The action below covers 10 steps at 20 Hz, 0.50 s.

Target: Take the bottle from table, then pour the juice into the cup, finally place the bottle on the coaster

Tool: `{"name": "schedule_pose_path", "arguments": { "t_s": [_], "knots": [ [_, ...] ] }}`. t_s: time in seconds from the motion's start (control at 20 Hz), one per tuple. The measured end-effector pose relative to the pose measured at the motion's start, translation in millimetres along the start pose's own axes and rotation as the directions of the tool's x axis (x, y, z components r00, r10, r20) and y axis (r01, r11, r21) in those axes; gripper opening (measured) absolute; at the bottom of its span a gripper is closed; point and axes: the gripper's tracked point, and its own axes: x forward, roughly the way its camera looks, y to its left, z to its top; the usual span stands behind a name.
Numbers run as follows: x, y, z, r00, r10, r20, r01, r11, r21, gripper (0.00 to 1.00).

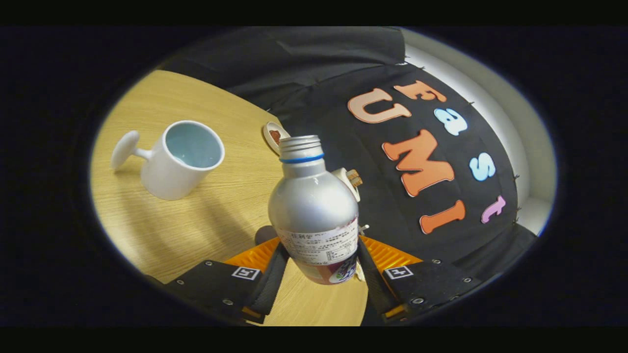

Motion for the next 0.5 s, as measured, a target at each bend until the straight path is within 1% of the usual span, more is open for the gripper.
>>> {"name": "schedule_pose_path", "arguments": {
  "t_s": [0.2,0.5],
  "knots": [
    [1.2,0.0,7.5,1.0,-0.029,0.011,0.03,0.994,-0.106,0.77],
    [6.7,-1.0,10.8,0.998,-0.06,0.021,0.064,0.971,-0.23,0.77]
  ]
}}
